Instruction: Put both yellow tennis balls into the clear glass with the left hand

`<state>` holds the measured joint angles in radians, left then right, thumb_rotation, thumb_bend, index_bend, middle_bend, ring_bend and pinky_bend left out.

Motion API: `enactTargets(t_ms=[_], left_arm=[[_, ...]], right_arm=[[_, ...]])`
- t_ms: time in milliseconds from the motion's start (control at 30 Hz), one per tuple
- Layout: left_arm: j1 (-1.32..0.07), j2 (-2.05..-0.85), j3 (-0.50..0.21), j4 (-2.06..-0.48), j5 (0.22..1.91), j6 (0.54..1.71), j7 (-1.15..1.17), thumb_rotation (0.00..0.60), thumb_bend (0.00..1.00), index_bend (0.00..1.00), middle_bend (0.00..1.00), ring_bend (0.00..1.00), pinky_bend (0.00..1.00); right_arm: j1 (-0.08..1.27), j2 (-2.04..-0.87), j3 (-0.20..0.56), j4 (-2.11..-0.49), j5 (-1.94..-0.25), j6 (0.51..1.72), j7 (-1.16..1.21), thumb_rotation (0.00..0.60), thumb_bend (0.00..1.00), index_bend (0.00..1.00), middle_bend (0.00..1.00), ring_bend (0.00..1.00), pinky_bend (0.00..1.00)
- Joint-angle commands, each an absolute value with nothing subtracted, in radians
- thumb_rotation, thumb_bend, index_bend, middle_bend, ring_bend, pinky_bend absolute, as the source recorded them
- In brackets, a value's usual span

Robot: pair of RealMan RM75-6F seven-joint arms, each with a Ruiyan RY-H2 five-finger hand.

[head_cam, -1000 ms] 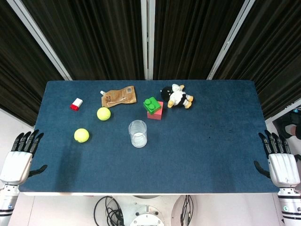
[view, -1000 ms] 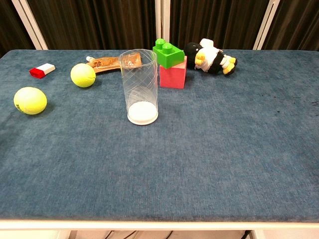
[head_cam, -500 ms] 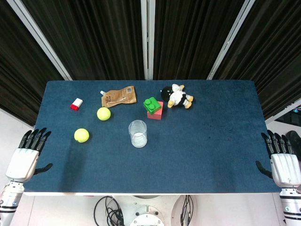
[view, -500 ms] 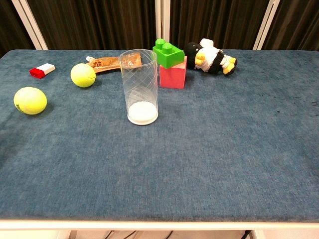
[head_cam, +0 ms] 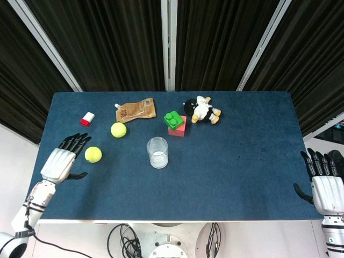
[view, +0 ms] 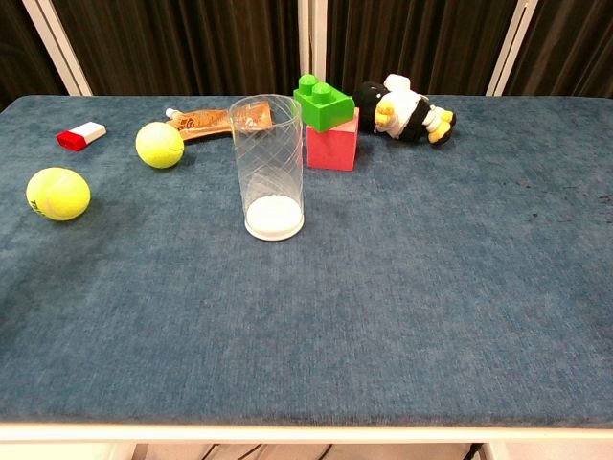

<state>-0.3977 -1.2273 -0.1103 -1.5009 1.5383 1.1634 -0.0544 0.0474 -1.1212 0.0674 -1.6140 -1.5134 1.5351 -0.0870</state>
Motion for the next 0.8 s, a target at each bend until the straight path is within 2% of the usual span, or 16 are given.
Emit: enactTargets(t_ms=[33, 200, 500, 800], left_arm=[[-0.466, -1.301, -0.134, -1.406, 1.452, 1.047, -0.113, 0.600, 0.04, 0.04, 0.03, 0.00, 0.13], [-0.518, -1.375, -0.150, -1.289, 1.378, 0.946, -0.152, 0.600, 0.04, 0.04, 0.03, 0.00, 0.15], [-0.565, -1.443, -0.137, -1.168, 1.350, 0.876, -0.160, 0.600, 0.04, 0.05, 0.04, 0.00, 0.22], [-0.580, -1.465, -0.120, -1.127, 1.324, 0.833, -0.163, 0.600, 0.04, 0.13, 0.14, 0.12, 0.37]], right_arm=[[0.046, -1.120, 0.066, -1.613, -1.511, 1.534, -0.085, 0.600, 0.18, 0.00, 0.00, 0.00, 0.00], [0.046, -1.111, 0.072, -1.620, -1.514, 1.540, -0.080, 0.600, 0.18, 0.00, 0.00, 0.00, 0.00], [0.042, -1.101, 0.072, -1.634, -1.522, 1.550, -0.085, 0.600, 0.19, 0.00, 0.00, 0.00, 0.00], [0.041, -1.098, 0.075, -1.639, -1.499, 1.537, -0.087, 0.600, 0.19, 0.00, 0.00, 0.00, 0.00]])
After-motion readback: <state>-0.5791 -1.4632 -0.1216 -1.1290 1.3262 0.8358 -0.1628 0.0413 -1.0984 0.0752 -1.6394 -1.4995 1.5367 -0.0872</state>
